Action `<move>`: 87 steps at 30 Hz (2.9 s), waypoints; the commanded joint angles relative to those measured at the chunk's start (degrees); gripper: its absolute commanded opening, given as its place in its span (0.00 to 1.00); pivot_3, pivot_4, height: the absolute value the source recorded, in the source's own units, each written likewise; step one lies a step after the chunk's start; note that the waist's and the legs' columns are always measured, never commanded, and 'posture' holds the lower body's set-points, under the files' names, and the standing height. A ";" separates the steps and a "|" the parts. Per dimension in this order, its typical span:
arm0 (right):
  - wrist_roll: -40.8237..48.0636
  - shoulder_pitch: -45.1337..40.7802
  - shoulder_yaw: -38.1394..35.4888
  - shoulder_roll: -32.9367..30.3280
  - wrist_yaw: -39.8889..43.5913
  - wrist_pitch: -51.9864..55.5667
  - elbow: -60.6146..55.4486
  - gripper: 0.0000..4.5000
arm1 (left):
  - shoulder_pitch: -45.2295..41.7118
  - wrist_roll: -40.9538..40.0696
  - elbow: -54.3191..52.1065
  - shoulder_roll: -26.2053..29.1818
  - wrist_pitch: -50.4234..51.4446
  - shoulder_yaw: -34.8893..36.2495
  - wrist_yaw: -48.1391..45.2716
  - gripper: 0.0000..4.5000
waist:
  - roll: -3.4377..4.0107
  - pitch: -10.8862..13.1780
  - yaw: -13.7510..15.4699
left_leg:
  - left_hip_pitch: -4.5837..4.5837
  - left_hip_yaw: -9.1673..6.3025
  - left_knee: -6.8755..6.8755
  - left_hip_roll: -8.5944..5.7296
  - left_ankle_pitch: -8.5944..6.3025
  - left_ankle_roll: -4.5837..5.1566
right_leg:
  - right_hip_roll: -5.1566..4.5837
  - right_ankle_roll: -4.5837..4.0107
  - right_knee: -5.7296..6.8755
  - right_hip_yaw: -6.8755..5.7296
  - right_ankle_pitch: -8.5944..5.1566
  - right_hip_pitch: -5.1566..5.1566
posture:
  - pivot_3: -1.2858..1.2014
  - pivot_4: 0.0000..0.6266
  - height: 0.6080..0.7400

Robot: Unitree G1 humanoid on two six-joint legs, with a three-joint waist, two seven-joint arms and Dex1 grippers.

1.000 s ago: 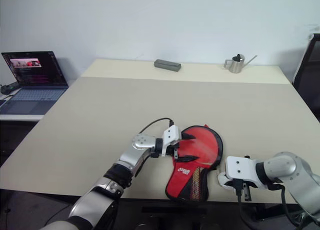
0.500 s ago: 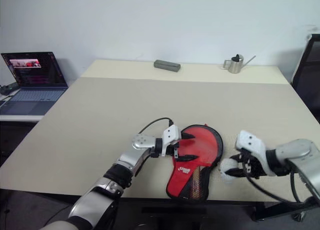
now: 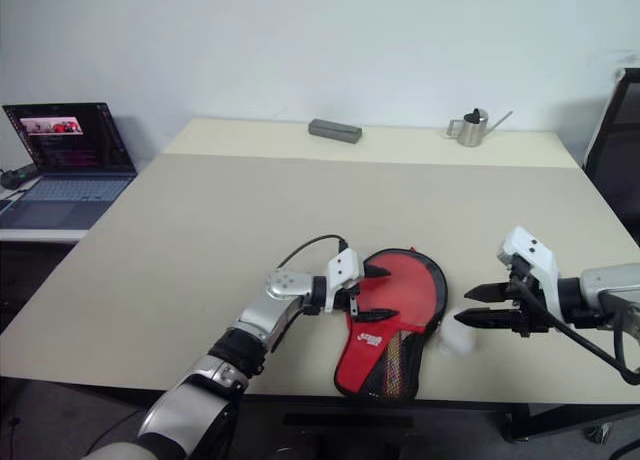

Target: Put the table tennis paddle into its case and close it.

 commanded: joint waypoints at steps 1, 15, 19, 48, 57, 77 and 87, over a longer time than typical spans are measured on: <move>1.86 -2.96 -1.94 -0.01 -0.89 -0.37 1.44 0.93 | 1.69 1.38 -0.20 0.15 0.89 -1.43 -0.24 1.00 | 0.00 0.01 -0.04 | 0.01 0.00 0.01 0.01 0.00 0.00 | 0.01 0.00 0.00 0.00 0.00 0.00 | 0.52 0.24 1.00; -7.91 -17.07 9.59 17.99 -12.69 -11.05 21.57 1.00 | -0.59 -12.79 -15.77 2.12 16.27 7.85 -3.60 1.00 | 0.01 0.39 -0.91 | -0.20 -0.03 -0.01 0.03 -0.01 0.02 | 0.07 -0.03 0.08 0.00 0.01 -0.25 | 0.52 0.24 1.00; -11.72 -20.06 12.45 22.06 -12.64 -16.64 28.80 1.00 | -0.04 -14.73 -19.30 4.37 18.95 9.08 -4.20 1.00 | 0.05 0.50 -1.57 | -0.18 -0.03 0.01 0.03 0.00 0.02 | 0.08 -0.04 0.12 0.01 0.01 -0.24 | 0.52 0.24 1.00; -27.25 -33.74 16.48 35.42 -9.88 -32.89 63.65 0.07 | 8.27 -18.27 -29.15 16.82 25.58 12.64 -5.20 1.00 | 0.04 1.15 -2.77 | 0.00 0.05 0.11 0.17 0.02 0.01 | 0.26 -0.38 0.92 0.17 0.03 -0.48 | 0.52 0.24 1.00; -30.99 -39.68 17.22 39.51 -10.54 -39.75 68.53 0.00 | 9.75 -18.71 -30.37 18.01 26.08 12.62 -5.68 1.00 | 0.06 1.18 -3.79 | 0.05 0.09 0.11 0.23 0.03 0.01 | 0.31 -0.40 0.97 0.23 0.05 -0.51 | 0.52 0.24 1.00; -38.62 -49.53 18.94 46.69 -11.03 -50.11 83.14 0.00 | 10.65 -17.83 -30.92 17.58 25.81 11.34 -5.06 1.00 | 0.11 1.38 -4.55 | -0.13 0.11 0.03 0.34 0.05 0.04 | 0.43 -0.73 1.09 0.27 0.23 -0.84 | 0.52 0.24 1.00; -33.62 -50.40 12.54 46.01 -12.54 -44.22 81.22 0.51 | 8.69 -16.80 -28.60 17.34 23.95 9.51 -6.63 1.00 | 0.11 1.38 -4.54 | -0.13 0.11 0.03 0.33 0.05 0.04 | 0.43 -0.75 1.09 0.27 0.24 -0.84 | 0.52 0.24 1.00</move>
